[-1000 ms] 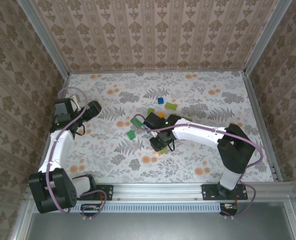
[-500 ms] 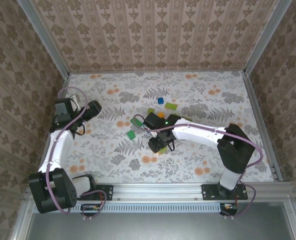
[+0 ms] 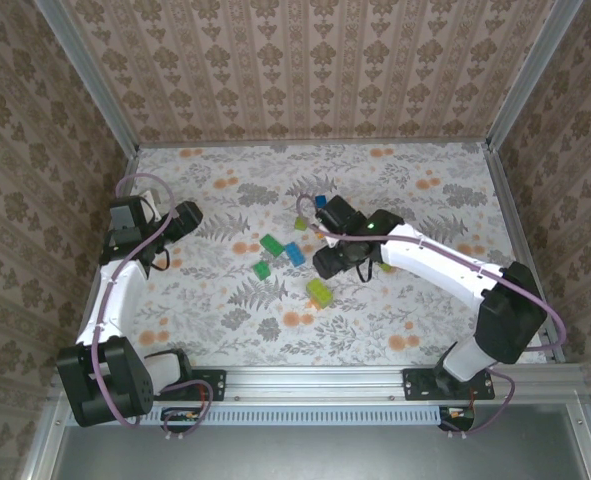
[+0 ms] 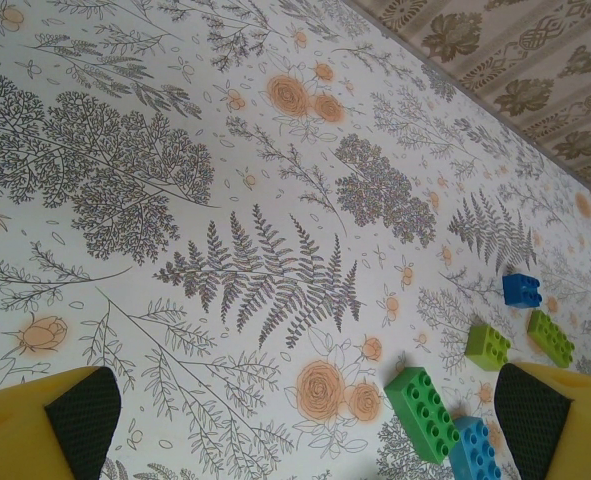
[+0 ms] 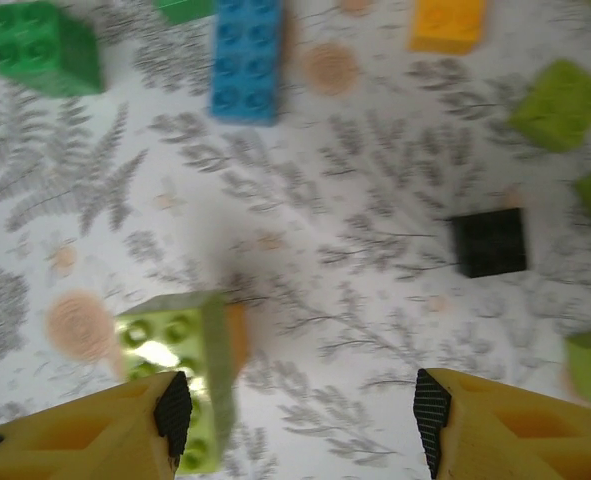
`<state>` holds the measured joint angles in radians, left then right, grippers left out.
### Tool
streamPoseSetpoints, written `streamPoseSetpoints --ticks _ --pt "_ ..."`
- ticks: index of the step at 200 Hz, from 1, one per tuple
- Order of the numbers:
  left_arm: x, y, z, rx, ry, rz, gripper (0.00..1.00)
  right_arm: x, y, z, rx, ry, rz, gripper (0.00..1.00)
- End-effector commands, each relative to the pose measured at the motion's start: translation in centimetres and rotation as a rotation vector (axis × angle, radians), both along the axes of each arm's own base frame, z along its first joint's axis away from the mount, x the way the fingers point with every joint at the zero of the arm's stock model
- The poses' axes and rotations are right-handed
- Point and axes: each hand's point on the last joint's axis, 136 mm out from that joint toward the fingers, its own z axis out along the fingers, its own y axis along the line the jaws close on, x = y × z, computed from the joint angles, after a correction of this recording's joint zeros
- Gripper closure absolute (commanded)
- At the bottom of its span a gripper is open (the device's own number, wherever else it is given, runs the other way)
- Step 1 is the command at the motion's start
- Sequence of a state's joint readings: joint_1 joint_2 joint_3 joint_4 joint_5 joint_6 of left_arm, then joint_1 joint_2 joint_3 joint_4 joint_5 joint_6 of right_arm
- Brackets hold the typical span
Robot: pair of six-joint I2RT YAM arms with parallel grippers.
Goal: Assemble a carrot with lego
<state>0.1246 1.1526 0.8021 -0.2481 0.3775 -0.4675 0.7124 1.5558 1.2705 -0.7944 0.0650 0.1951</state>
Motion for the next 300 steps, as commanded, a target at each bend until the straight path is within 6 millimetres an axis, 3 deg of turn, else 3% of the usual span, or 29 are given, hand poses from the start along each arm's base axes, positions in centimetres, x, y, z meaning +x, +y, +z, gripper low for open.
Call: streamPoseSetpoints --ticks 1,35,92,142,227,300 --pt "0.3 -0.2 1.6 0.016 -0.04 -0.016 0.0 0.9 -2.8 -1.2 -0.112 0.02 -0.008 0.37" --pt "0.3 -0.3 1.5 0.015 -0.039 -0.021 0.0 3.1 -4.7 -4.6 -0.186 0.06 -0.017 0.37" --pt "0.3 -0.3 1.5 0.014 -0.039 -0.021 0.0 5.0 -5.5 -8.4 -0.193 0.141 -0.048 0.38" --pt "0.3 -0.4 1.5 0.013 -0.04 -0.024 0.0 6.2 -5.2 -9.1 -0.166 0.168 -0.056 0.4" --pt "0.4 -0.5 1.5 0.013 -0.038 -0.027 0.0 6.4 -4.9 -10.8 -0.165 0.204 -0.052 0.42" --pt "0.4 -0.4 1.4 0.014 -0.034 -0.025 0.0 6.4 -4.9 -11.5 -0.168 0.22 -0.054 0.51"
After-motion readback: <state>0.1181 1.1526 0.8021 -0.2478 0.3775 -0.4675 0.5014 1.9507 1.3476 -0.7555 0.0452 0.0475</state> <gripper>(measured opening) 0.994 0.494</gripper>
